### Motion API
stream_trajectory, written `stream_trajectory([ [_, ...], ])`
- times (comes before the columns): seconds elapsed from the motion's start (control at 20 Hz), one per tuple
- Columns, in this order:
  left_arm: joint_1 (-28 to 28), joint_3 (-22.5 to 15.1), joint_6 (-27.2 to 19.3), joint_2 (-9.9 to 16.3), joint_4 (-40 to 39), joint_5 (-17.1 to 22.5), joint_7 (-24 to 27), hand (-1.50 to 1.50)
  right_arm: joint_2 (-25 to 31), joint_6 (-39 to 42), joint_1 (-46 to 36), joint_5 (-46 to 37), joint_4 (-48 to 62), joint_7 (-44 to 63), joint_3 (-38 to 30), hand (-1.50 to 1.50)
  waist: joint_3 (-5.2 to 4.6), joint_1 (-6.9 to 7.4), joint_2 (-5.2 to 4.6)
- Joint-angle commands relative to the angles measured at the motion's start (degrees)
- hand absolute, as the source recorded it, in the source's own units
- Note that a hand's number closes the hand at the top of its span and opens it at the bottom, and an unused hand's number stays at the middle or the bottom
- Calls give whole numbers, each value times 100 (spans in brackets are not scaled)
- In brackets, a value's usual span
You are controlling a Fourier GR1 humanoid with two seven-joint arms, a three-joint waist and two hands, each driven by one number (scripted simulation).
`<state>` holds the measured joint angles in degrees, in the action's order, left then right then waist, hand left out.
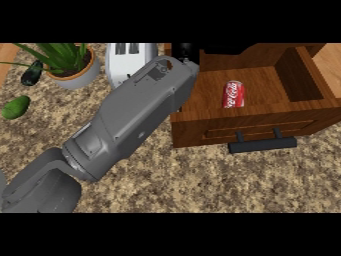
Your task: Pick up the can, place it into the drawer and close the drawer
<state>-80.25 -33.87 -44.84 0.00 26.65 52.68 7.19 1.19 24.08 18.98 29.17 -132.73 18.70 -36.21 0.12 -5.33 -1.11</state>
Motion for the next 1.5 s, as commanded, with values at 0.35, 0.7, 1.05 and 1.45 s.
stream_trajectory([
  [0.35,144,7,168,0,-161,410,625,-150,436,234,-348,-504,-260,-512,-305,-150,-5,50,-19],
  [0.7,134,-134,-68,0,133,627,943,-150,397,625,-456,-1560,-697,-1152,57,-150,-1,66,1],
  [1.05,-147,-202,-234,0,382,738,927,-150,584,431,-1317,-3422,-555,-1263,992,-150,-7,370,27],
  [1.45,-197,-67,-110,0,125,796,778,-150,398,-104,-1955,-5927,245,-1842,2517,-150,-8,485,26],
])
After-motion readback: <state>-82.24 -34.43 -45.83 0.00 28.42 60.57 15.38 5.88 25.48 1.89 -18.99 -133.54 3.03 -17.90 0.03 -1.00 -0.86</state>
